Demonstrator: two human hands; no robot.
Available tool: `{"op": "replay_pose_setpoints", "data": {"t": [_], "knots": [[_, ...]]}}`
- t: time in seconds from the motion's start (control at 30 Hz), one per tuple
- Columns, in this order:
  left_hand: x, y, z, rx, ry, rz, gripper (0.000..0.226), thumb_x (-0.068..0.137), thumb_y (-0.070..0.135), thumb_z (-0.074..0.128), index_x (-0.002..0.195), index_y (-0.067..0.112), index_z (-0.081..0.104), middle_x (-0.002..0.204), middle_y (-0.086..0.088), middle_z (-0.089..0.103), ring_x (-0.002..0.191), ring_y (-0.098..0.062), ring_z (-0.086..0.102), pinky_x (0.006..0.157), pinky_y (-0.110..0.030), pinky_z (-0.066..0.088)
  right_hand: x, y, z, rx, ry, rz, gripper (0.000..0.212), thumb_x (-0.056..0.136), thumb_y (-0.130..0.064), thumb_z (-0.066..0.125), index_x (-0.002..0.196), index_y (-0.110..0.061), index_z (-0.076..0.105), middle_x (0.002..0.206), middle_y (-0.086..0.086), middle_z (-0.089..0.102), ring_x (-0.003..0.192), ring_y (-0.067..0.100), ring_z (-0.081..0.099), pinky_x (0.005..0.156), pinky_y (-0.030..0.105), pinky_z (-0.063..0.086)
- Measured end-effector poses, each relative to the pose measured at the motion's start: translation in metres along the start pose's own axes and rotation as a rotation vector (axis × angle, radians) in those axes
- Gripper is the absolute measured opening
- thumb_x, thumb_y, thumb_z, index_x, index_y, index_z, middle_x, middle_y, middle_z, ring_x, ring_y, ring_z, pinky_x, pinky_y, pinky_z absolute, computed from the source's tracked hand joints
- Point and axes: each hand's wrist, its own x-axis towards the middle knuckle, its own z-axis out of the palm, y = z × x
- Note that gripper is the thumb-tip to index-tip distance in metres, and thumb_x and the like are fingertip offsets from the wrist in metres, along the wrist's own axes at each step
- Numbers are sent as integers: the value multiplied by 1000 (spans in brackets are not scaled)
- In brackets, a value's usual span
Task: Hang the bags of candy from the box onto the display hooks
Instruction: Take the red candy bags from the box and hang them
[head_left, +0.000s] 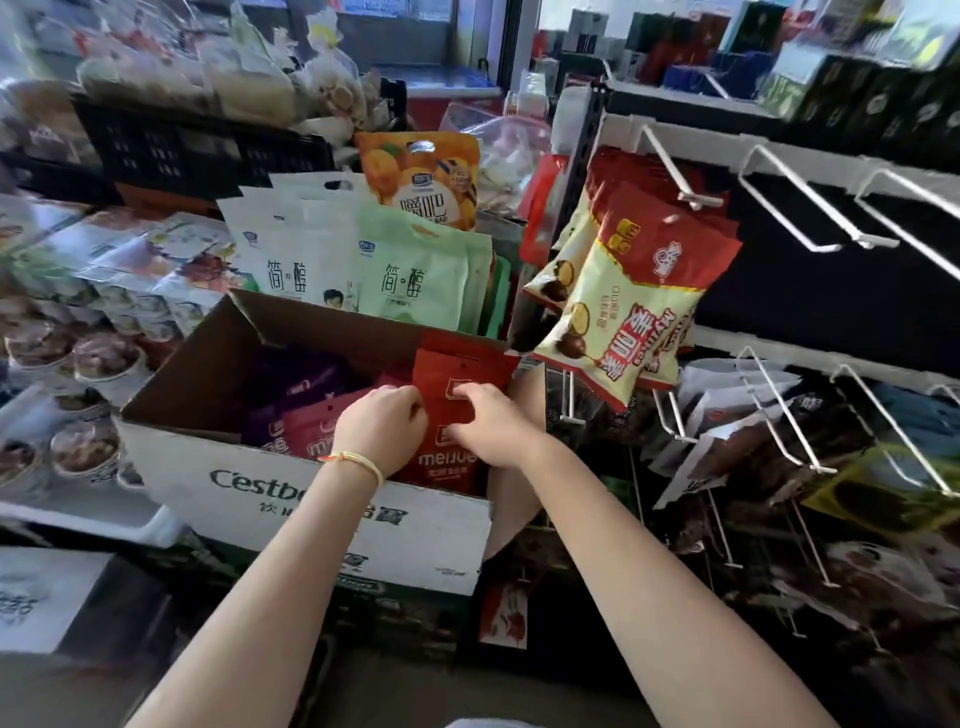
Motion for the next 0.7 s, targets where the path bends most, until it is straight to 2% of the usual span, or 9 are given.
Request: {"op": "replay_pose_setpoints", "data": {"t": [0.1, 0.17, 0.27, 0.33, 0.37, 0.47, 0.53, 0.63, 0.7], "knots": [[5, -1, 1, -89, 50, -56, 26, 96, 26, 50, 104, 16, 72, 103, -7, 68, 93, -28, 64, 78, -38, 54, 38, 6, 7, -129, -33, 112, 61, 93, -25, 64, 148, -11, 40, 150, 13, 43, 134, 32, 48, 110, 42, 43], [5, -4, 1, -137, 55, -87, 25, 95, 25, 50, 106, 17, 72, 106, -6, 67, 96, -28, 63, 80, -38, 54, 55, 17, 16, -214, -82, 173, 66, 92, -31, 65, 149, -14, 36, 151, 13, 43, 135, 35, 46, 112, 46, 41], [7, -10, 2, -133, -115, -142, 35, 95, 31, 52, 127, 19, 61, 122, -9, 60, 115, -29, 56, 95, -41, 49, 69, 29, 26, -283, -130, 224, 76, 93, -26, 62, 157, -19, 22, 159, 12, 31, 145, 36, 32, 120, 45, 30], [9, -13, 4, -84, -254, -167, 48, 95, 36, 54, 139, 17, 49, 134, -12, 52, 127, -32, 47, 105, -45, 44, 70, 32, 29, -312, -112, 237, 71, 95, -21, 59, 157, -19, 24, 158, 12, 29, 146, 37, 26, 120, 47, 28], [10, -13, 5, -74, -269, -170, 50, 95, 37, 54, 140, 16, 46, 136, -13, 51, 129, -33, 44, 106, -46, 42, 70, 32, 31, -346, -100, 245, 65, 96, -19, 56, 155, -18, 30, 157, 12, 31, 146, 37, 25, 119, 48, 29], [9, -11, 7, -88, -181, -148, 48, 94, 34, 56, 138, 16, 44, 133, -12, 50, 128, -32, 43, 104, -47, 42, 61, 29, 32, -488, -23, 248, 47, 96, -20, 54, 142, -11, 51, 148, 12, 40, 141, 36, 29, 114, 45, 35], [7, -11, 6, -79, -169, -135, 55, 92, 33, 61, 141, 17, 41, 135, -11, 48, 129, -32, 41, 104, -46, 42, 53, 26, 31, -513, 43, 211, 37, 96, -22, 56, 131, -13, 62, 142, 9, 46, 136, 33, 33, 110, 44, 38], [3, -13, 2, -81, -204, -113, 72, 83, 36, 72, 145, 23, 39, 137, -6, 48, 132, -30, 41, 108, -47, 40, 35, 17, 22, -383, 61, 83, 9, 93, -25, 65, 98, -21, 72, 126, 5, 57, 125, 28, 45, 103, 41, 45], [0, -14, -3, -226, -166, -113, 62, 77, 38, 79, 132, 28, 53, 124, 1, 60, 121, -24, 54, 102, -44, 46, 14, 6, 9, -201, 72, -1, 4, 91, -21, 70, 87, -20, 70, 112, 4, 65, 110, 24, 58, 93, 39, 52]]}}
